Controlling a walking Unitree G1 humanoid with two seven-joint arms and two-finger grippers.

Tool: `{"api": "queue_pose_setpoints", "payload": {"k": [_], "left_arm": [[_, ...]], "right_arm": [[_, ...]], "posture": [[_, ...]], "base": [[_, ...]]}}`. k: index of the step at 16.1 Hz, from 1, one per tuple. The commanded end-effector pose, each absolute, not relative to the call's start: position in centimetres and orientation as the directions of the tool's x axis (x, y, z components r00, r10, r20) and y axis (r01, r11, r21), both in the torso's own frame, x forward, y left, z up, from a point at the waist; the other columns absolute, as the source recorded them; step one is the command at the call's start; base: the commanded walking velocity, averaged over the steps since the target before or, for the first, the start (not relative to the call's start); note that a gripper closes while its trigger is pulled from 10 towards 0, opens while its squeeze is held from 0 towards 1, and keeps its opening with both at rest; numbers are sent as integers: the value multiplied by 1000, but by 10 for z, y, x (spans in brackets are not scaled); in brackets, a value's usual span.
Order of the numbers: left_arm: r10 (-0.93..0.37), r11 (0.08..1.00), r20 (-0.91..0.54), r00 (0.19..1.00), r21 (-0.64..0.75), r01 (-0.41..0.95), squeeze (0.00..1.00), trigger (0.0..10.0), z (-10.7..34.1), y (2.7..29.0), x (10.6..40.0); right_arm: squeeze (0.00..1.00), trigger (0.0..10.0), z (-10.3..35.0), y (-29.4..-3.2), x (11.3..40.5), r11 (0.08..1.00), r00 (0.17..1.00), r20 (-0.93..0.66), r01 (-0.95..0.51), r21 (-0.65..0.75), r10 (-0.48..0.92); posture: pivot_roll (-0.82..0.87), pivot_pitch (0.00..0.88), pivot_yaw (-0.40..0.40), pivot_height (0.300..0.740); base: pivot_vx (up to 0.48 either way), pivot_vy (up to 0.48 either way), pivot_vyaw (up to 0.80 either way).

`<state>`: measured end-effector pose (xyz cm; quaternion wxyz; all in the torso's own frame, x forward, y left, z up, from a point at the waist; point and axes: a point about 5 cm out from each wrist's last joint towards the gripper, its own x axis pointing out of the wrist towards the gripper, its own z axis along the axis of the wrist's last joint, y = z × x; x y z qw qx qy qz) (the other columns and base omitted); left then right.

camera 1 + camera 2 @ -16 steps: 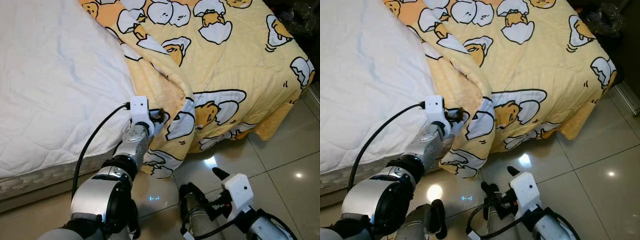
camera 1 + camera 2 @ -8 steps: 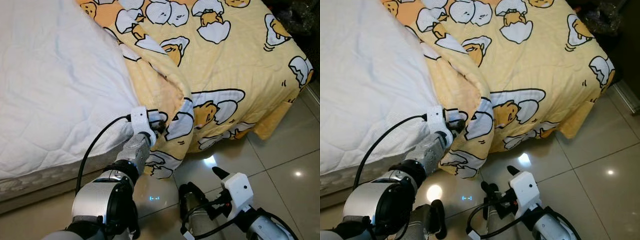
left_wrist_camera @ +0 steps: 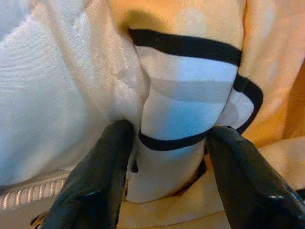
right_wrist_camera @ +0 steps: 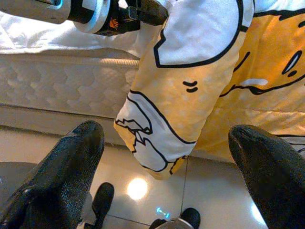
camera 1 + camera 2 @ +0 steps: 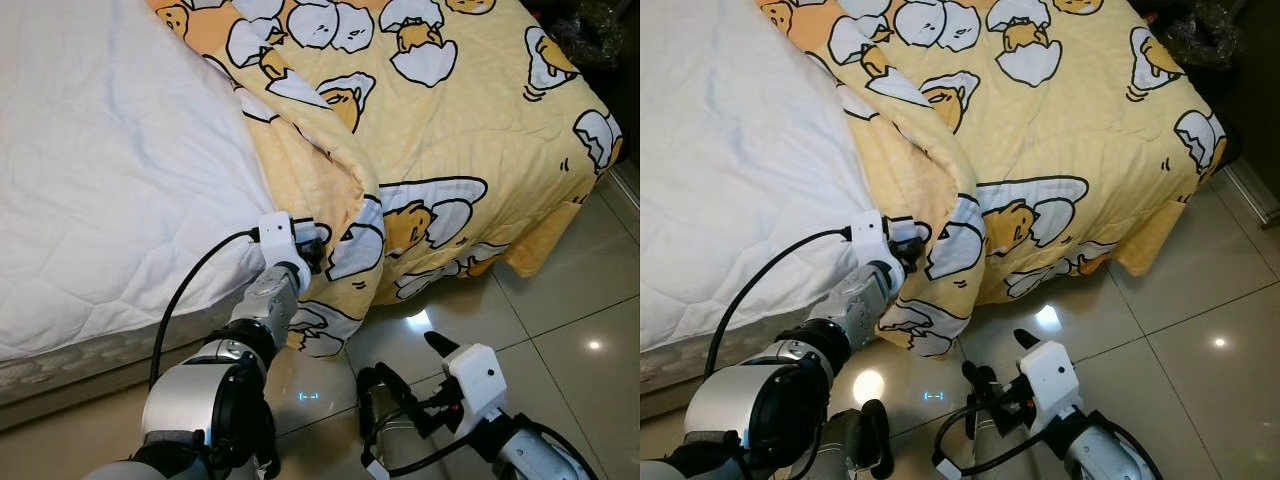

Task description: Clean up the room

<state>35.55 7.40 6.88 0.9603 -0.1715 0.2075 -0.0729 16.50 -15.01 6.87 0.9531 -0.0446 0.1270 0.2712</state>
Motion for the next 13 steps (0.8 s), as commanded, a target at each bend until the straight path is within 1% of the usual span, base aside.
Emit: {"api": "queue_pose_setpoints", "payload": {"k": [1,7,9,13], "left_arm": [[-229,926,-385,894,-369,78,0,0,65,71,353],[-257,942,-377,890,-305,143,0,0,63,74,351],[-253,944,-374,892,-297,143,0,0,63,77,352],[-221,959,-354,909,-249,136,0,0,64,100,355]], "right_arm": [[0,10000,62,-153,160,849,811,-303,-528,-12,500],[0,10000,63,-153,168,848,815,-290,-529,-22,501],[0,10000,63,-151,173,847,816,-282,-531,-22,504],[0,10000,63,-147,185,842,818,-257,-538,-26,515]], "posture": [[-397,284,-6,731],[-380,266,-6,731],[-373,261,-4,731],[-341,235,1,731]], "base": [[0,0,0],[0,0,0],[0,0,0],[0,0,0]]}}
